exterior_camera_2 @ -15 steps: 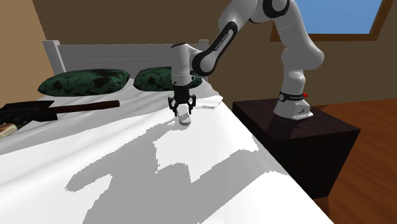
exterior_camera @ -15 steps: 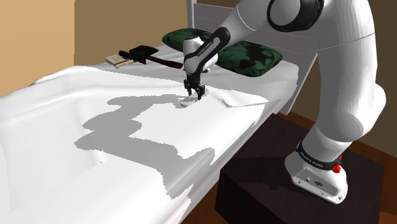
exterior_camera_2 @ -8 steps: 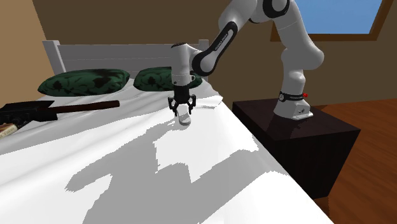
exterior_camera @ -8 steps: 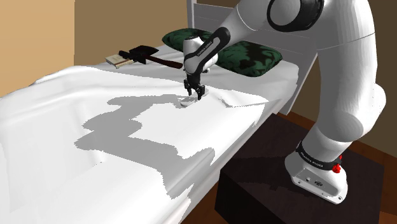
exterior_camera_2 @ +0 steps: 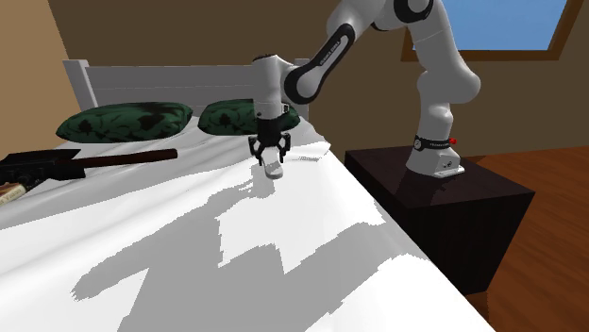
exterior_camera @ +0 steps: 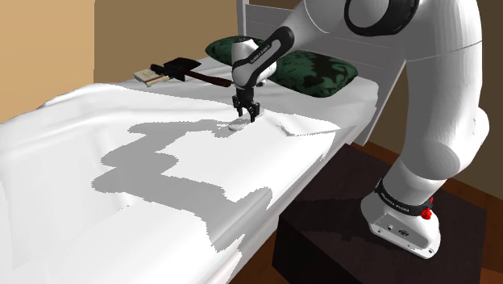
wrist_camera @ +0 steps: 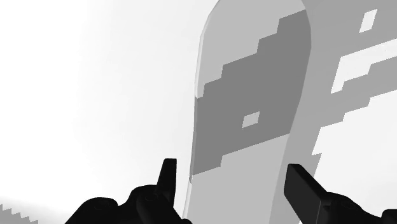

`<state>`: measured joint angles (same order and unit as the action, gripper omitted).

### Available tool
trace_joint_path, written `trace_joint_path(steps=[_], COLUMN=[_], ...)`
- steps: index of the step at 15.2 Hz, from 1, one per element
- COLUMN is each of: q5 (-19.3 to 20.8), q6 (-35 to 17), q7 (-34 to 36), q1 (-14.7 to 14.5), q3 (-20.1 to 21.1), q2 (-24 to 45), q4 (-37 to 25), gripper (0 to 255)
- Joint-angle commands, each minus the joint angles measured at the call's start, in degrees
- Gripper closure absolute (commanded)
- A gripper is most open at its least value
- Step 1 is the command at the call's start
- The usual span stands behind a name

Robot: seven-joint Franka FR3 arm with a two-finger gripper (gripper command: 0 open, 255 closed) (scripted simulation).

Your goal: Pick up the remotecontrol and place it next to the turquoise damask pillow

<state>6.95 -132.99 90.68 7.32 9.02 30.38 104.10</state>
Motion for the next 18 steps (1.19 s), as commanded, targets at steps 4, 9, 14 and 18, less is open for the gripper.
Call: trace_joint_path(steps=[4, 9, 14, 18], q5=[-0.5, -1.1, -1.5, -1.9], q6=[2.8, 5.8, 8.8, 11.4], q7=[-0.3, -0.7, -1.0, -1.2], q1=[0.2, 0.4, 0.5, 0.6], q3=[0.4, 0.6, 0.9, 1.1], q2=[-2.6, -4.8, -6.8, -8.2], q4=[-0.3, -1.1, -2.1, -3.3], gripper=[255, 255, 255, 255])
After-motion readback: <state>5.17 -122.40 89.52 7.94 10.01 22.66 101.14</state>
